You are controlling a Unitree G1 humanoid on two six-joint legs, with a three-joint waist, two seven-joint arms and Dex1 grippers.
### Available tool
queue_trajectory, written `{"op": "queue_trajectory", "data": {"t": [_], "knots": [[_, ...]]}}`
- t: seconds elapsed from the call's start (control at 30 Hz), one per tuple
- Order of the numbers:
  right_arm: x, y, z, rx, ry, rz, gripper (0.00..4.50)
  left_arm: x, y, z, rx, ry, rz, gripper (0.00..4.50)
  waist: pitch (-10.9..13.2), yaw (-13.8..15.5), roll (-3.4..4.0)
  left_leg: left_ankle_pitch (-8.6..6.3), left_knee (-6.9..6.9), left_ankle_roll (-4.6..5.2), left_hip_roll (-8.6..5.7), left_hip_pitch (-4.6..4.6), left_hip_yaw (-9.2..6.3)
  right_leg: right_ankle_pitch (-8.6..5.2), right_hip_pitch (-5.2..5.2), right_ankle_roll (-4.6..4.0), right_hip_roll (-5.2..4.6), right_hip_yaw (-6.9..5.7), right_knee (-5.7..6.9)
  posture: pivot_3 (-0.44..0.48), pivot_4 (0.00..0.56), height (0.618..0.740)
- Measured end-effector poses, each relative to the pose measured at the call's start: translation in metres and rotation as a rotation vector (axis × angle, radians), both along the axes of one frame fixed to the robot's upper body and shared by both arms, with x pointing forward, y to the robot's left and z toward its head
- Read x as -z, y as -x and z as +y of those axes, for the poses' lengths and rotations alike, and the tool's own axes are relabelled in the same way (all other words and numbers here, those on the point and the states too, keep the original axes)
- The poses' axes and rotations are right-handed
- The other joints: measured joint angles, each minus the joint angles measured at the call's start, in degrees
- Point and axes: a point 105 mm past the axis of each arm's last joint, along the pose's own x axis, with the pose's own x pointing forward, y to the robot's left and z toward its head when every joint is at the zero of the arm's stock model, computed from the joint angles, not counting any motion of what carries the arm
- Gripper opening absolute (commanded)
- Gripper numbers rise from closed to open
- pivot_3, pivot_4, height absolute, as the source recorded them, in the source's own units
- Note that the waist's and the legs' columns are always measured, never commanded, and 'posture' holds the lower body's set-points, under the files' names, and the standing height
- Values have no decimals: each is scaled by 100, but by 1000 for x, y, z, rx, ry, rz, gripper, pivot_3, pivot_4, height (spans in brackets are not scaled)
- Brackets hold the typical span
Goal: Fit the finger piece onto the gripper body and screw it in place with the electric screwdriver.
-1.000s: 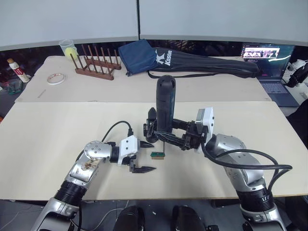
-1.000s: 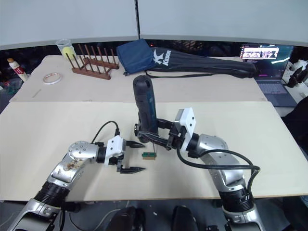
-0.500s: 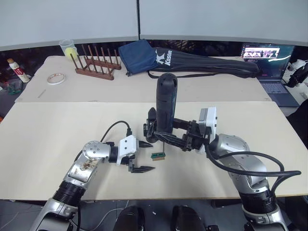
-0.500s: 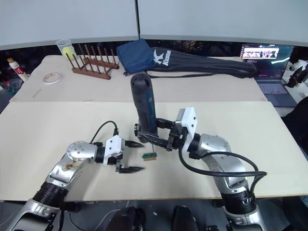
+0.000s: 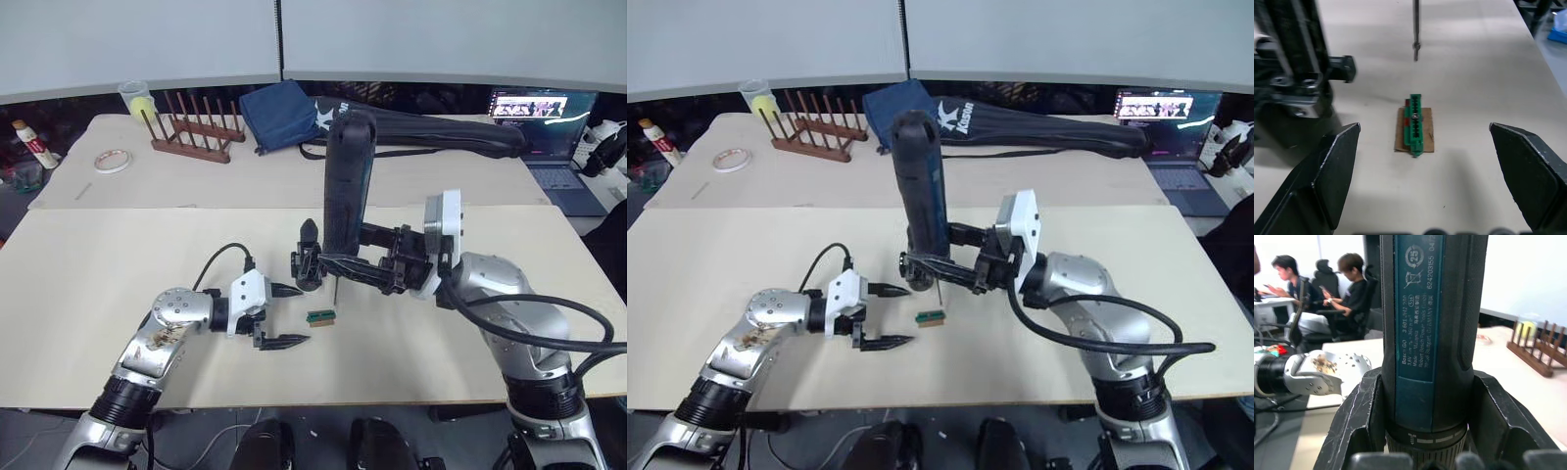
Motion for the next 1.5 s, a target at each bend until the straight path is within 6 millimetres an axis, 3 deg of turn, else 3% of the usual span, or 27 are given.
{"op": "queue_trajectory", "data": {"t": [0.33,0.67,0.8,0.97,1.3,1.5], "knots": [[-39,-3,2,-101,27,-9,1929,-5,4,16,-86,9,-8,4500,0,3,0,-1,-1,2,0,-1,1,0,-2,-1,-3,-1,0,0,150,740],[-79,-5,8,-224,68,-37,1929,-11,-6,25,-122,12,-67,4500,0,-5,0,-3,-1,5,-1,-7,6,1,-12,-1,-6,-1,3,0,150,740],[-96,-12,16,-247,61,-18,1929,-13,-12,32,-150,18,-91,4500,0,-8,0,-2,-1,4,-2,-15,12,2,-24,-2,-7,1,8,0,150,740],[-131,-25,41,-266,-7,-20,1929,-23,-26,35,-171,20,-116,4500,0,-21,0,7,-7,-10,-1,-24,20,4,-41,-7,4,3,12,0,150,740],[-103,-57,65,-234,29,-3,1929,-28,-54,44,-204,12,-118,4500,0,-16,0,8,0,-9,-6,-51,32,9,-50,2,4,-4,21,0,150,740],[-88,-59,67,-247,51,-15,1929,-11,-58,36,-175,-11,-98,4500,0,-22,-1,9,0,-11,-5,-56,42,9,-51,3,7,-4,21,0,150,740]]}}
